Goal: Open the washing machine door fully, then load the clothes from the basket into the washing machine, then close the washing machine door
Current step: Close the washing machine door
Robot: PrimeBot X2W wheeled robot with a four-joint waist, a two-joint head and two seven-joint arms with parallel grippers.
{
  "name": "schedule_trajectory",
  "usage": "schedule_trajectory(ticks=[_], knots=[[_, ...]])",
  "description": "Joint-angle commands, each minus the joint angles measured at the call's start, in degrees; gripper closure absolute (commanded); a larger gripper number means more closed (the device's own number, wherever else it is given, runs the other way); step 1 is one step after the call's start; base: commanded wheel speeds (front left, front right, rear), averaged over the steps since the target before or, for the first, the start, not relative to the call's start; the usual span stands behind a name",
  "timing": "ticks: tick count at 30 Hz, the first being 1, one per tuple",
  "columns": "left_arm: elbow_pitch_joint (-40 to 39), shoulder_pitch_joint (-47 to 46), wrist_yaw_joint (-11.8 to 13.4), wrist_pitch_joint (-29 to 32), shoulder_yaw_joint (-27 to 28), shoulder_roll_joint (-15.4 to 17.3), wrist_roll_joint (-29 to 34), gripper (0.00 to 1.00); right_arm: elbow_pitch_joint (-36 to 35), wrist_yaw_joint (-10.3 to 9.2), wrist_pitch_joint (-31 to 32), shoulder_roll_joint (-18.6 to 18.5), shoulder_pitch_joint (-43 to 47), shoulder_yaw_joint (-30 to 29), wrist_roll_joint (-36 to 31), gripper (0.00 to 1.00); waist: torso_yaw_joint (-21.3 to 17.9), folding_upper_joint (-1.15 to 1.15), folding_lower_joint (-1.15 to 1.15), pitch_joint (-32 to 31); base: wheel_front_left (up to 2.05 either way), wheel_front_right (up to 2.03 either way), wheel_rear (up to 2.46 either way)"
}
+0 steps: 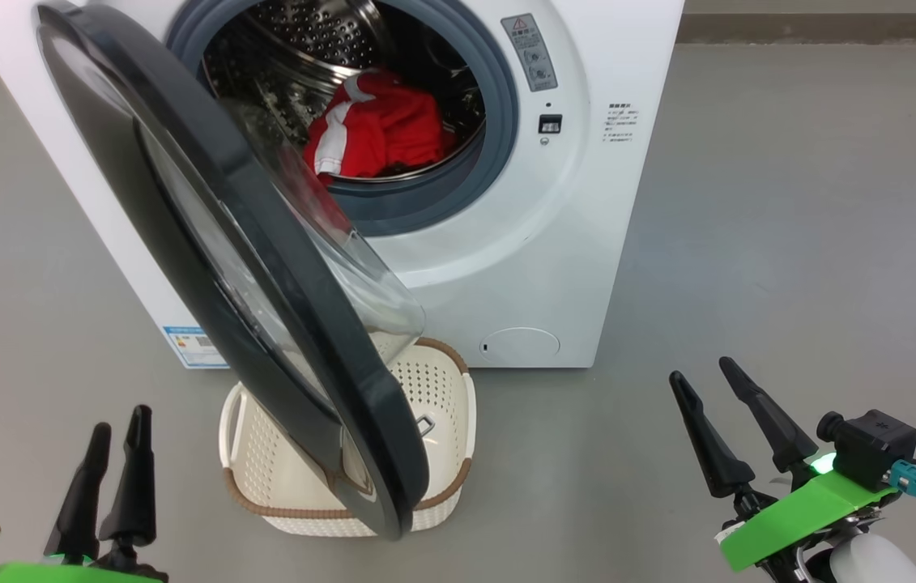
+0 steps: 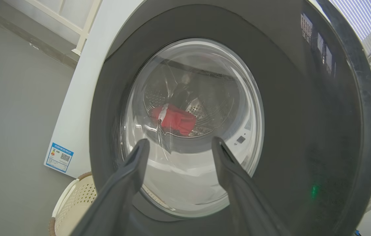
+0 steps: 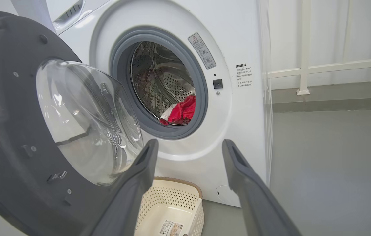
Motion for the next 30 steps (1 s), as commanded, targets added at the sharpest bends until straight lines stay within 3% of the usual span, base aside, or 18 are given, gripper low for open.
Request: schedule_trajectory(ticks=[1,8,15,30], knots=[[-1.0,-1.5,-0.6,-1.5,1.5,1.5,0.7,0.00,-1.2,0.09,-0.3,-0.8,-1.0,1.0,0.2,0.00,-0.1,0.00,0.00,-0.2,0.00,0.00,0.00],[2.8,-0.4,-0.6,-10.9,-0.9,3.1,6.6,0.00,-1.1,0.09,-0.3,-1.2,-1.0,1.8,0.3,0.00,-0.8,0.00,0.00,-0.5,0.00,0.00,0.00],[6.2,0.0,-0.2,-14.2,-1.9,4.0,16.6,0.00,-1.2,0.09,-0.3,-1.3,-0.9,1.9,0.4,0.00,-1.6,0.00,0.00,-0.2,0.00,0.00,0.00],[6.5,-0.1,-0.3,-14.6,3.0,-1.6,27.5,0.00,-1.1,0.09,-0.3,-1.6,-1.2,1.2,0.2,0.00,-2.1,0.00,0.00,0.9,0.00,0.00,0.00]])
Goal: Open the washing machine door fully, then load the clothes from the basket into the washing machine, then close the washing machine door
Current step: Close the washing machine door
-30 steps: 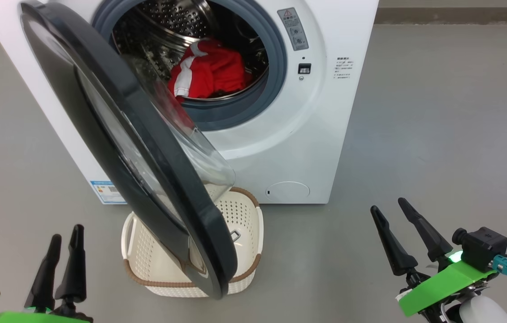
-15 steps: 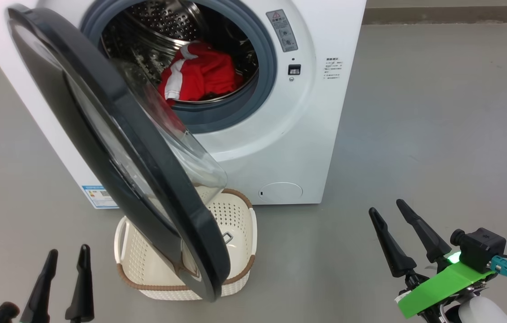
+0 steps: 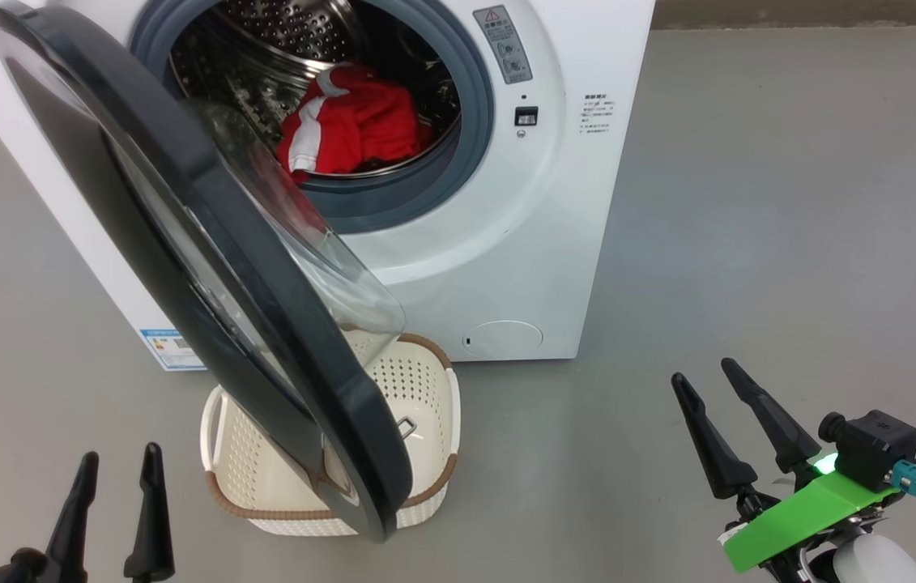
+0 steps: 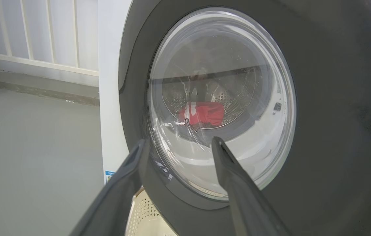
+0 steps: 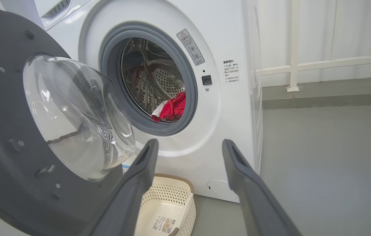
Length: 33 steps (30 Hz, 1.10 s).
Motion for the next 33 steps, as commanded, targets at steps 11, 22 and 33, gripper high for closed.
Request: schedule_trajectory(ticks=[11,22,33], knots=[[-1.9,-1.3,-0.2,-0.7,3.1,-0.8,1.9,0.00,-1.2,0.09,-0.3,-1.1,-1.2,0.8,0.2,0.00,0.2,0.00,0.00,0.0,0.00,0.00,0.00],[-2.3,-1.4,-0.2,-0.7,2.6,-0.9,2.6,0.00,-1.3,0.09,-0.3,-1.2,-1.4,0.7,0.1,0.00,0.6,0.00,0.00,0.3,0.00,0.00,0.00],[-3.8,-1.9,-0.2,-0.7,2.4,-0.8,1.8,1.00,-1.3,0.09,-0.3,-0.8,-1.5,0.5,0.0,0.00,0.5,0.00,0.00,0.5,0.00,0.00,0.00]])
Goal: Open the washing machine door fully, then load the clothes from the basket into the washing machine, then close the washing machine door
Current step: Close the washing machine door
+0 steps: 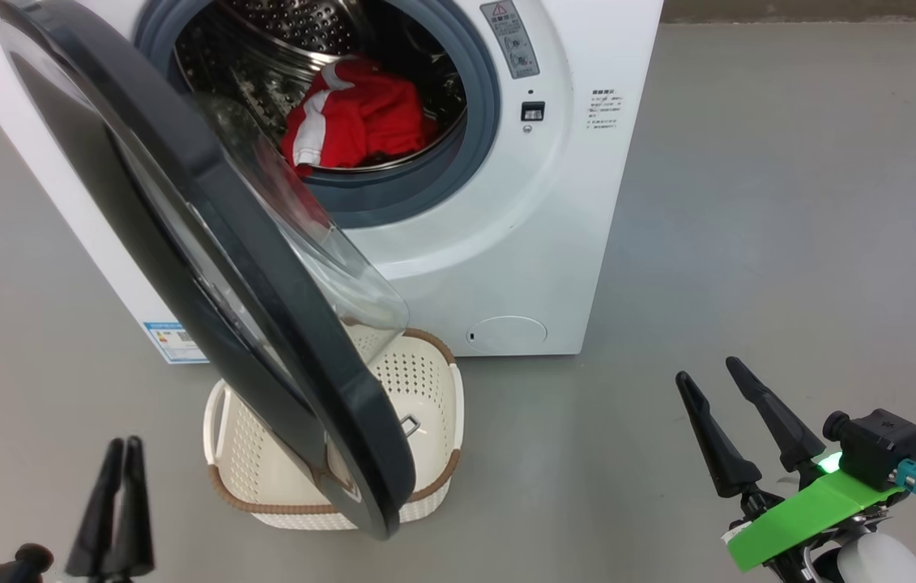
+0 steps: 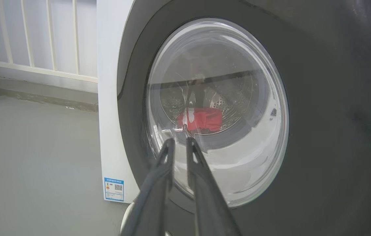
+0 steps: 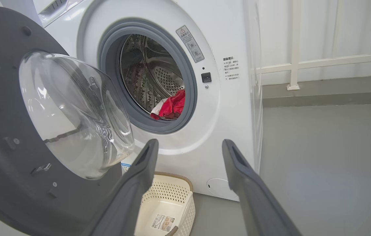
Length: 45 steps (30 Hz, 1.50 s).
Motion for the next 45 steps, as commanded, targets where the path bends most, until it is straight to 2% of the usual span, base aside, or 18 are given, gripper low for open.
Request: schedule_trajectory(ticks=[1,6,10,20,28,37,45], knots=[[-2.1,-1.9,-0.2,-0.5,1.5,1.0,-0.7,1.00,-1.3,0.09,-0.3,-0.4,-1.6,0.7,0.0,0.00,-0.1,0.00,0.00,0.1,0.00,0.00,0.00],[-3.5,-2.2,-0.2,-0.5,-0.3,1.2,-5.1,1.00,-1.4,0.09,-0.3,-0.2,-1.5,0.7,0.0,0.00,-0.4,0.00,0.00,0.2,0.00,0.00,0.00],[-4.9,-2.7,-0.2,0.2,-2.5,2.1,-12.2,1.00,-1.3,0.09,-0.3,-0.1,-1.5,0.7,0.1,0.00,-0.6,0.00,0.00,0.0,0.00,0.00,0.00],[-10.5,-4.3,-0.2,11.9,-2.9,7.1,-33.0,1.00,-1.5,0.09,-0.3,0.0,-1.7,0.4,0.1,0.00,-1.3,0.00,0.00,0.1,0.00,0.00,0.00],[-13.8,-8.4,0.3,20.8,-3.4,9.4,-41.7,1.00,-1.5,0.09,-0.3,0.2,-1.8,0.1,-0.1,0.00,-1.4,0.00,0.00,0.3,0.00,0.00,0.00],[-13.9,-15.5,4.3,30.4,-3.1,10.5,-51.5,1.00,-1.4,0.09,-0.3,0.5,-2.0,0.4,0.1,0.00,-2.5,0.00,0.00,0.4,0.00,0.00,0.00],[-12.9,-19.8,6.2,33.7,-3.5,11.6,-53.1,1.00,-1.4,0.09,-0.3,0.9,-2.0,0.6,0.2,0.00,-4.8,0.00,0.00,0.3,0.00,0.00,0.00]])
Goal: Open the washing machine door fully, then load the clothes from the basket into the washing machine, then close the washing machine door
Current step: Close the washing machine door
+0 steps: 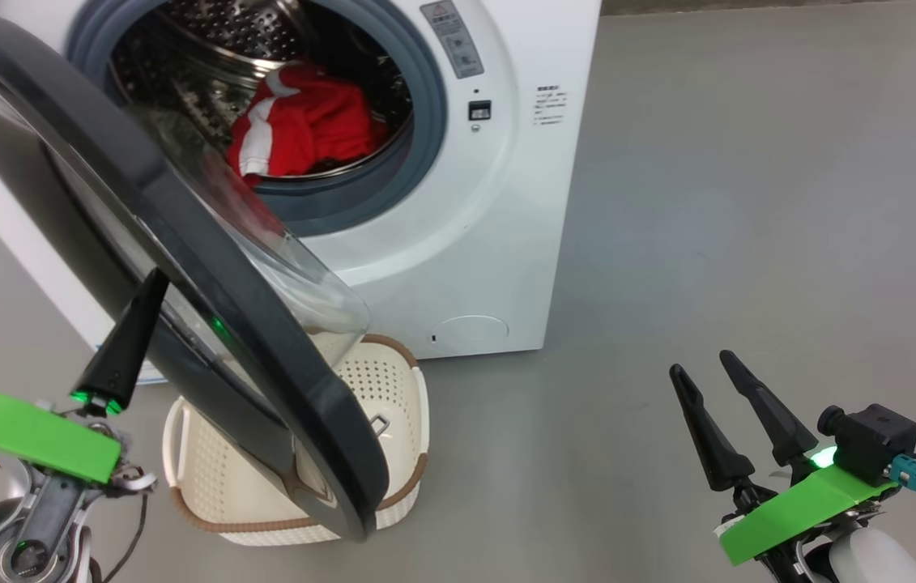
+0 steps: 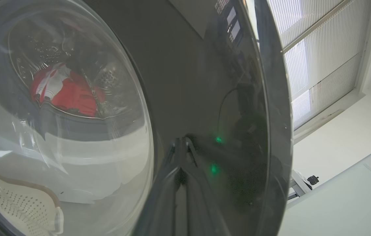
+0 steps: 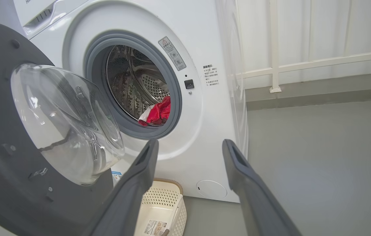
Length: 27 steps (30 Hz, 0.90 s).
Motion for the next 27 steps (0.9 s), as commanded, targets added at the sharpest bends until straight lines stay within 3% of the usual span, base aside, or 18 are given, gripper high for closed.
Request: schedule_trajectory(ticks=[1,27], knots=[[-1.2,-3.5,0.2,0.4,1.8,1.8,-0.2,1.00,-1.3,0.09,-0.3,-0.3,-1.4,0.9,0.2,0.00,-0.8,0.00,0.00,-0.1,0.00,0.00,0.00],[5.7,-12.4,3.0,-1.1,3.5,3.1,2.4,1.00,-1.5,0.09,-0.3,0.7,-2.1,0.3,0.1,0.00,-10.9,0.00,0.00,2.4,0.00,0.00,0.00]])
